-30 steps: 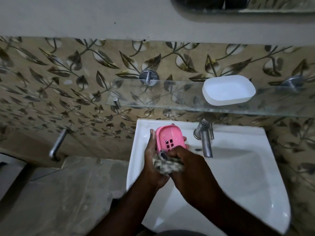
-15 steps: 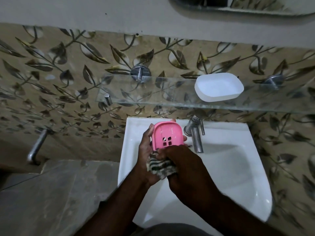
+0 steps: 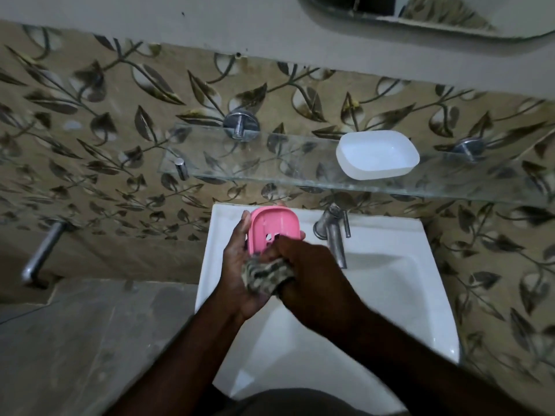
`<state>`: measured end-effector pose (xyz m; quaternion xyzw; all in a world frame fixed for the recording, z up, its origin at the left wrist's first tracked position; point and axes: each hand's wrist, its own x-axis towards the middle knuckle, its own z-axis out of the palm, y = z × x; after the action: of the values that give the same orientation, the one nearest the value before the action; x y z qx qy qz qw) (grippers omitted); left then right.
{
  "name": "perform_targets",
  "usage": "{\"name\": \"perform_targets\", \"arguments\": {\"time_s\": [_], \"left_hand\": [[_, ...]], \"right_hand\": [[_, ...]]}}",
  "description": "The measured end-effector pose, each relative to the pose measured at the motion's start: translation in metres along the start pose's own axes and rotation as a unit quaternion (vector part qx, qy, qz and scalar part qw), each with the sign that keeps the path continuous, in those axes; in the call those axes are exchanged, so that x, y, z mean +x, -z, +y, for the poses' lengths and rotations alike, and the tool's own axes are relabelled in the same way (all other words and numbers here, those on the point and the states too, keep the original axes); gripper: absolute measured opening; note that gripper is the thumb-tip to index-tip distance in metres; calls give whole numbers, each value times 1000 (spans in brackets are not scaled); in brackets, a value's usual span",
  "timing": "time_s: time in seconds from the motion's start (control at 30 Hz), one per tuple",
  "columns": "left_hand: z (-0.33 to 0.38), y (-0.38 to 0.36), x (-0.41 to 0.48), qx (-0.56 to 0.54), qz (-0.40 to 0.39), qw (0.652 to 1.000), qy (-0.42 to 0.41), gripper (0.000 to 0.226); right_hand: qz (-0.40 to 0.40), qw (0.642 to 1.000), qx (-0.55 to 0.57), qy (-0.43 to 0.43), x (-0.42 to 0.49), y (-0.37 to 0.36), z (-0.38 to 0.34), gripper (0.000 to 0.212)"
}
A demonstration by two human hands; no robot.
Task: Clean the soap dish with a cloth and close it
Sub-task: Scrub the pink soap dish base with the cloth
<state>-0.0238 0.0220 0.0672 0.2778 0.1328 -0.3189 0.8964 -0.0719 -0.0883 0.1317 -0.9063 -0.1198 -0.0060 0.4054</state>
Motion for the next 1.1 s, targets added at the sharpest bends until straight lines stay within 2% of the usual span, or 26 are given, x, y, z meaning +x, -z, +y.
{"name": "perform_targets", "arguments": {"time_s": [0.1,0.13,0.23,0.33,0.4,0.43,0.5,0.53,0.6,0.63,0.73,0.8,0.83,0.87,0.97,1.0,1.03,1.1], "left_hand": [[-3,-8,4,-5,-26,999,-32,54],[0,-9,6,-7,-28,999,-34,54],[15,-4,9,15,-14,999,-30,72],[20,1,15,69,4,997,-36,76],[20,1,17,99,9,994,-40,79],[20,1,18,112,8,993,-43,80],[22,-1,20,130,9,990,-49,80],[24,-2,21,135,15,989,-54,80],[25,-5,23,133,16,989,-58,82],[26,-4,23,129,12,990,-60,82],[26,1,21,123,17,990,-68,71],[24,5,20,133,13,989,-64,69],[22,6,20,137,14,989,-61,69],[20,7,20,136,23,989,-59,70],[17,2,22,116,39,991,-51,78],[18,1,22,110,33,992,-49,77],[18,1,21,111,28,992,-53,74],[18,5,20,127,33,990,-57,72]], "right_hand": [[102,994,29,-26,29,8,-5,29],[104,993,48,-39,30,6,-5,28],[7,995,76,-61,6,-5,4,22],[-42,995,-90,27,-14,-6,25,26],[-48,982,-181,30,-10,0,37,30],[-38,980,-193,24,-8,1,38,30],[-10,990,-138,-9,-9,-2,32,27],[11,998,-44,-54,-7,-4,24,25],[3,985,116,-126,-6,-9,14,28],[2,987,125,-103,-7,-12,9,28],[7,1000,-29,11,-11,-10,18,25],[-13,991,-127,24,-10,-8,33,35],[-9,990,-142,18,-10,-8,37,37],[-12,991,-130,6,-10,-8,38,35],[-23,989,90,-116,-4,-17,27,28],[-27,984,126,-119,-5,-19,23,30],[-26,990,108,-84,-7,-20,23,30],[-22,1000,-6,-19,-12,-17,36,32]]}}
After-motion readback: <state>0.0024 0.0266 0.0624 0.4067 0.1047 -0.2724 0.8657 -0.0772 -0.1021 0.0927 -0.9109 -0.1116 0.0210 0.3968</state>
